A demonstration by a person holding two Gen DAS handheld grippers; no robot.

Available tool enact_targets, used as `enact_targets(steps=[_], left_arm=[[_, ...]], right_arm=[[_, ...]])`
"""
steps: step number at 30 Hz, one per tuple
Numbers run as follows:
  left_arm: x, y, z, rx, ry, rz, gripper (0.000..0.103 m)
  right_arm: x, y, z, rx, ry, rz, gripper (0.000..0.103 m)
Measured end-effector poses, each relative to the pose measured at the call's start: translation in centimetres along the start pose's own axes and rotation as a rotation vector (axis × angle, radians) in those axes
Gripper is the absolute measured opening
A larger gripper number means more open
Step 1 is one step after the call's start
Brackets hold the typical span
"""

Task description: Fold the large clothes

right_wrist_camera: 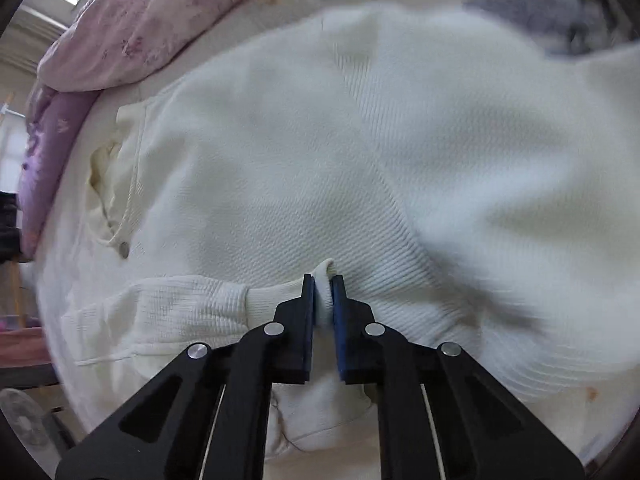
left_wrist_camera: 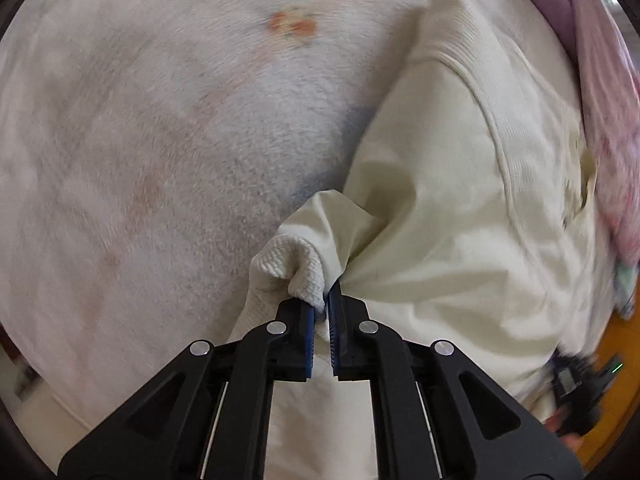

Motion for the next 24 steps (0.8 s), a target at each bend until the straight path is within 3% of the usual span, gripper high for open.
enact_targets(steps=[4,8,9,10,11,12,13,15,16,17,20,24], left_arm=[[0.6,-1.7,0.0,0.011,0.004,0.074,0.010],[-1.7,-2.2,0.0,-0.026,0.014,-0.005,0.011],[-1.5,-2.8,-0.1,-0.060,0.020,-0.015,0.013],[-1.2,-3.4,-0.1,-0.095,0.032,-0.032,0.017],[-0.6,-3.4,-0.1,-0.116,0.047,-0.047,0.031],[0.5,-3.4,0.0,-0.124,0.062,-0.037,0.039],[1.9,-3.3,0.0,-0.139,0.064,-0.011,0.039],[4.7,-3.3,-0.6,-0.184,0.029,0.013,0.044],[5.3,-3.3,-1.0,-0.184,0.024,0.019,0.051],[5.5,-3.0,-0.7,-0.164,0.035,0.030,0.058],[2.5,0.6,-0.7,0.032,0.135,0.038,0.055],[1.8,3.0,-0.2,0.306,0.152,0.248,0.051]], right_arm=[[4.1,0.4,-3.2,0.011,-0.182,0.007,0.008],[-1.1,-1.5,-2.3,-0.003,-0.001,0.103,0.010],[-1.4,-1.2,-2.3,0.047,-0.005,0.114,0.010],[-0.9,-0.8,-2.3,0.097,-0.007,0.136,0.019],[-0.4,-0.6,-2.2,0.102,0.003,0.141,0.041],[0.1,-0.5,-2.0,0.083,0.025,0.114,0.056],[0.8,-0.5,-1.7,0.038,0.049,0.039,0.069],[2.3,-0.5,-1.3,-0.010,0.055,-0.047,0.069],[2.9,-0.8,-0.9,-0.009,0.069,-0.034,0.069],[3.1,-0.9,-0.6,-0.007,0.080,-0.025,0.069],[3.0,-1.6,1.3,-0.046,0.126,-0.027,0.069],[2.6,-1.6,2.3,-0.032,0.134,0.021,0.069]])
Point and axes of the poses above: each gripper's, at about its wrist camera, not at the fingertips, and x roughly against the way its jaws point, y to its left, z to its underside, the point moved 6 cm from there along -x, roughly the way its jaws point, and after that the axes turned 5 degrees about -y, right-handed, at the moved point
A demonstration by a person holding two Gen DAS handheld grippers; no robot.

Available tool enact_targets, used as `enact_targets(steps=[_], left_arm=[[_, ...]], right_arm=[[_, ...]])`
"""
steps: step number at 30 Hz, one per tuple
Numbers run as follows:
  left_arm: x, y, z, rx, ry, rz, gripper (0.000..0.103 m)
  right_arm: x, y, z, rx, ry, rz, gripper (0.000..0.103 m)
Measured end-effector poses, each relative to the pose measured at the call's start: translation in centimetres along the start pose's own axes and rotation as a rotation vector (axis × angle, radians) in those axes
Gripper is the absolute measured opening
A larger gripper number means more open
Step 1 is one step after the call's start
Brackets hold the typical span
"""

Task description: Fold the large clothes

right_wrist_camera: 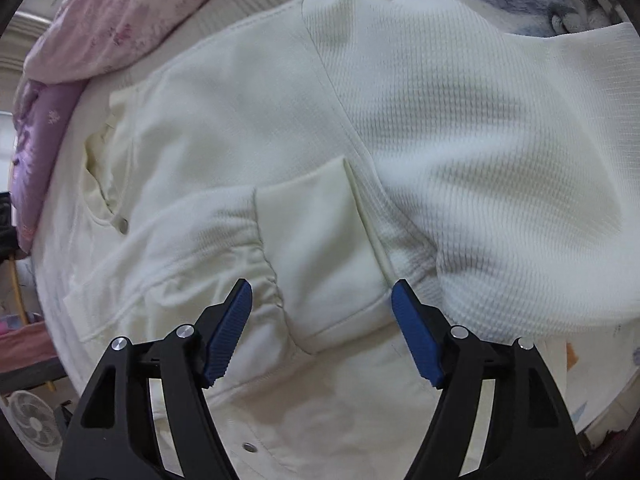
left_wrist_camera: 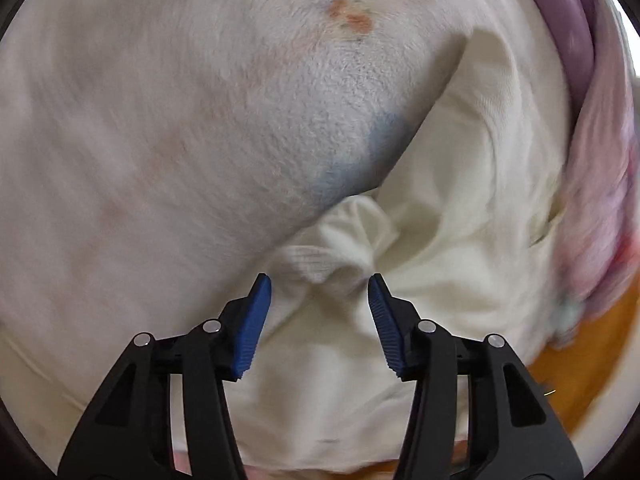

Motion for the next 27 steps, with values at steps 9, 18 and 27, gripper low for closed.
enact_targets(steps=[9,18,27], left_arm=[[-0.4,3.7,0.2,0.294,-0.025,0.109,0.013],[0.2,-2.4,0.5,-0.185,-0.058,-0.227,0.035],[2.3,-12.9,-9.3,-0.359,-0.241,-0.157,0.046]], right_arm=[[-0.6,0.2,-0.1,0.052,-0.026,0.118,0.008],[0.7,-2.5,-0.9,-0.029,-0.017,0.113,0.007],[0.9,0.8,-3.5,0.083,-0.069,-0.001,0.043]])
Point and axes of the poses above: each gripper's, at about its wrist camera, not at the fingertips, and x roughly against the way its jaws point, y to its left, z to its underside, the point moved 6 cm from there along -x, roughly the way its jaws point, and after that the axes turned 5 degrees about -y, right-handed, at the moved point
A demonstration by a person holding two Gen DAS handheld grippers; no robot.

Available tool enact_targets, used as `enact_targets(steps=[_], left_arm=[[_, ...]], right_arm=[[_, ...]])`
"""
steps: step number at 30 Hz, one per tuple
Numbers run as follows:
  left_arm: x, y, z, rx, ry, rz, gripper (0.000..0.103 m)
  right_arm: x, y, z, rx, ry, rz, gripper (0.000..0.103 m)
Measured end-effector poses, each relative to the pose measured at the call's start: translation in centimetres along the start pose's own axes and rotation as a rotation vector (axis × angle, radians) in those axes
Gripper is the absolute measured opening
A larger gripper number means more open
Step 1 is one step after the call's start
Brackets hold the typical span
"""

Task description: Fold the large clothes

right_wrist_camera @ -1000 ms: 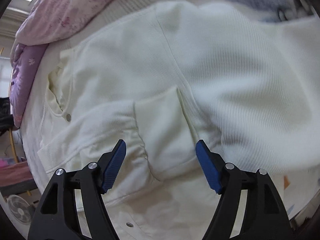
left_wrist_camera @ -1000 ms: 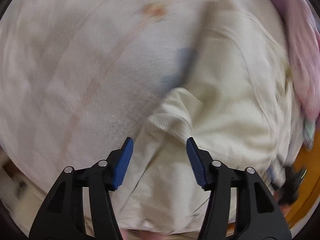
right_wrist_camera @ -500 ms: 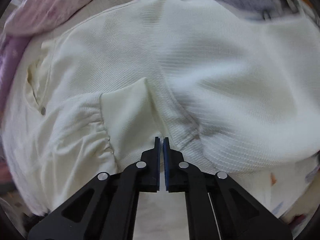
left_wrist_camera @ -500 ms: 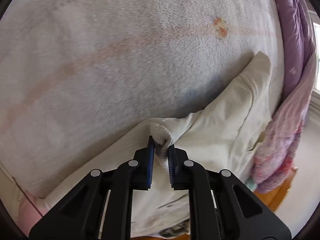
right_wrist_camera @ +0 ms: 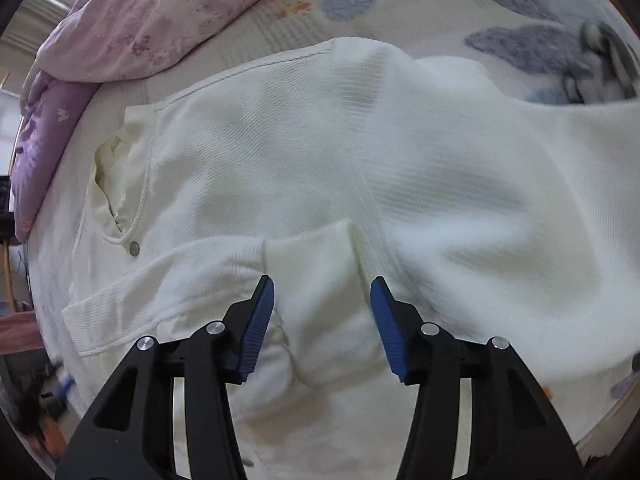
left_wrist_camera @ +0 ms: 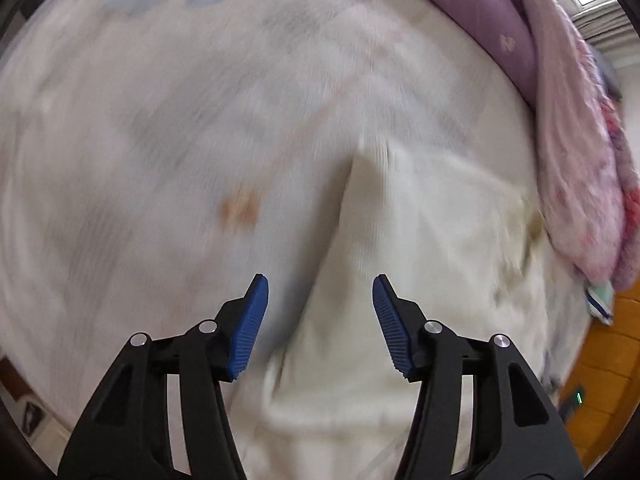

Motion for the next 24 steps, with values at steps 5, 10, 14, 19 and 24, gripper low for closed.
enact_targets(steps=[5,10,14,19,24], left_arm=[[-6.2,-3.4,-2.7,-0.164,0.027,-0.121,0.009],[-9.1,-3.3,-4.0,-0.202,0.034,-0.223,0.009],[-8.5,-4.0,-4.2,-0.216,0.033,-0.217,0.010],[-2.6,-6.4,0.1,-0.385,-0.028,-0.142,0.010],[-3.2,-5.1,7.8,-0.475,0.052,-0.176,0.010]], right_arm=[[-1.9,2.7,0.6,0.024,0.020,0.001,0.021],[-4.2,2.8,2.0,0.075,0.058,0.064,0.019],[-3.9,2.2,1.9,0.061,0.050,0.060,0.019],[-0.3,3.9,2.9,0.099,0.021,-0.060,0.021],[-2.0,5.7,5.1,0.269,0.034,0.023,0.018]])
Point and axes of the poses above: each gripper's, at about its wrist camera, not at the fingertips, and x roughly against the way its jaws point, y to its left, z to its underside, the point moved 6 cm from there along -x, roughly the way its jaws point, and after that the axes turned 5 degrees about -y, right-handed, at the moved point
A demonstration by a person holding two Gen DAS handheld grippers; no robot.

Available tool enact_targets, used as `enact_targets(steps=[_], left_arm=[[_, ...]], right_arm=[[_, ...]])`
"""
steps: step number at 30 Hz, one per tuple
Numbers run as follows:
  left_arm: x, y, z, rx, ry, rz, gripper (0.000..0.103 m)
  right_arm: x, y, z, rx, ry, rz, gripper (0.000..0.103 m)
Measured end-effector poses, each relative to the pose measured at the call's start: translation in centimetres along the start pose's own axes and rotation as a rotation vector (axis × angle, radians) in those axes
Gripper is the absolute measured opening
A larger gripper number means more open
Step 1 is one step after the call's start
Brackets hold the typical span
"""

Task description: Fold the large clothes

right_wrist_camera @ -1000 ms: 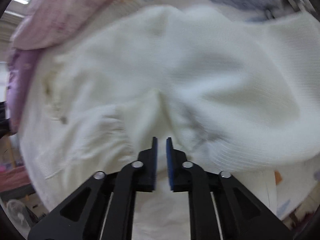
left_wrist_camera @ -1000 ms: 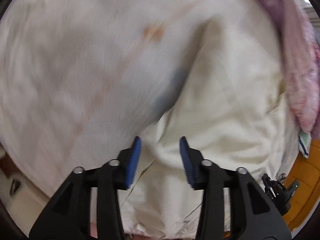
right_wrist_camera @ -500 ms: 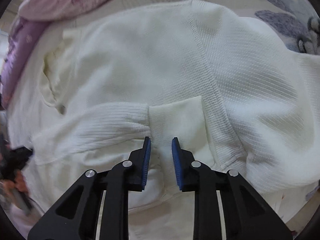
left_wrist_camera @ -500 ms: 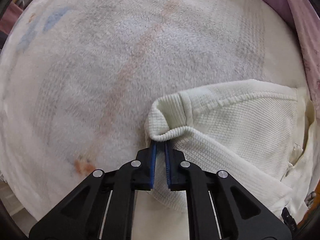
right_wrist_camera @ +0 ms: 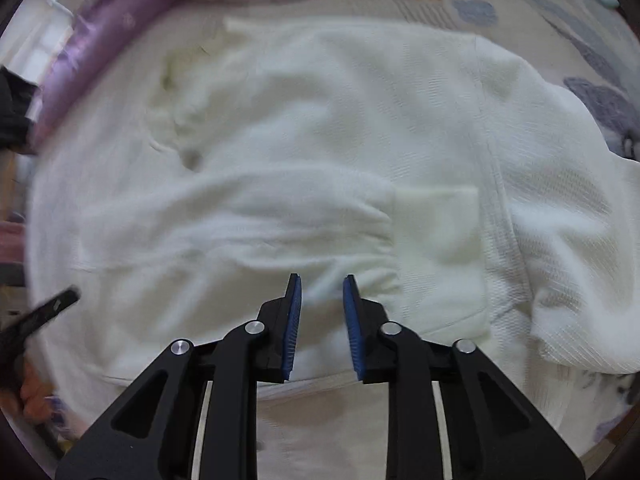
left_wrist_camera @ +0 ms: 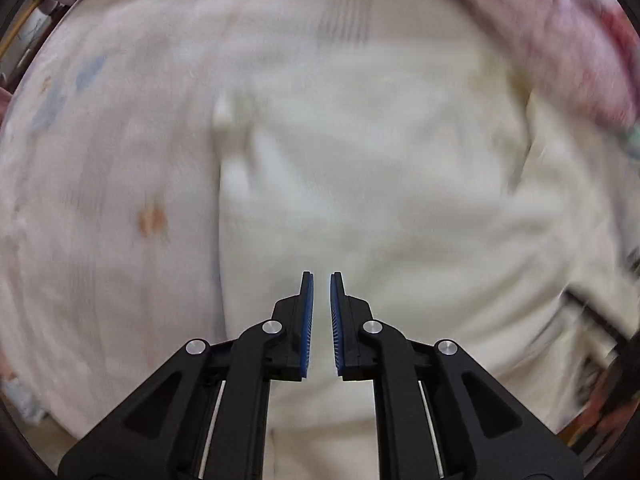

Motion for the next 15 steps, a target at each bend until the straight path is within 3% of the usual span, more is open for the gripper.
enact_targets(steps=[2,4,6,10,12,13,14,15], left_arm=[[-2.3,1.9,3.2,0.018,0.099,-0.092,0.007],[-2.2,3.3,6.0,0.066,0.122,-0.073,0.005],[-2.5,3.8,7.3,0.085,0.120,-0.060,0.005],[-2.5,4.6,7.1,0.144,0.114,-0.055,0.006],[-0.3,4.4,6.6,0.118,0.041,-0.043,0.009],[0.9,4.1,6.5,0.103,0.003,-0.045,0.011],[1.9,3.7,6.6,0.085,-0.019,-0.043,0.021],[2.8,3.3,6.8,0.071,-0.027,-0.030,0.037]], right_arm=[[-1.3,-2.3,1.1,-0.032,0.025,0.045,0.000],[-1.1,-3.0,1.6,-0.043,0.011,0.016,0.000],[-1.5,-2.6,2.3,0.032,0.006,0.054,0.000],[-1.5,-2.8,1.9,-0.039,-0.004,0.082,0.001],[0.4,-2.7,1.7,-0.111,-0.060,0.038,0.009],[1.0,-2.7,1.8,-0.122,-0.071,0.020,0.023],[1.7,-2.6,2.0,-0.126,-0.077,0.009,0.052],[2.7,-2.7,2.2,-0.122,-0.094,0.023,0.062]])
Point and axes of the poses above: each gripper's, at about its wrist camera, not at the fingertips, and x roughly against the way its jaws point, y to its left, z to its underside, the point moved 6 cm from there along -x, roughly the way its jaws point, and after that the axes turned 5 degrees about -y, right-handed, at the moved point
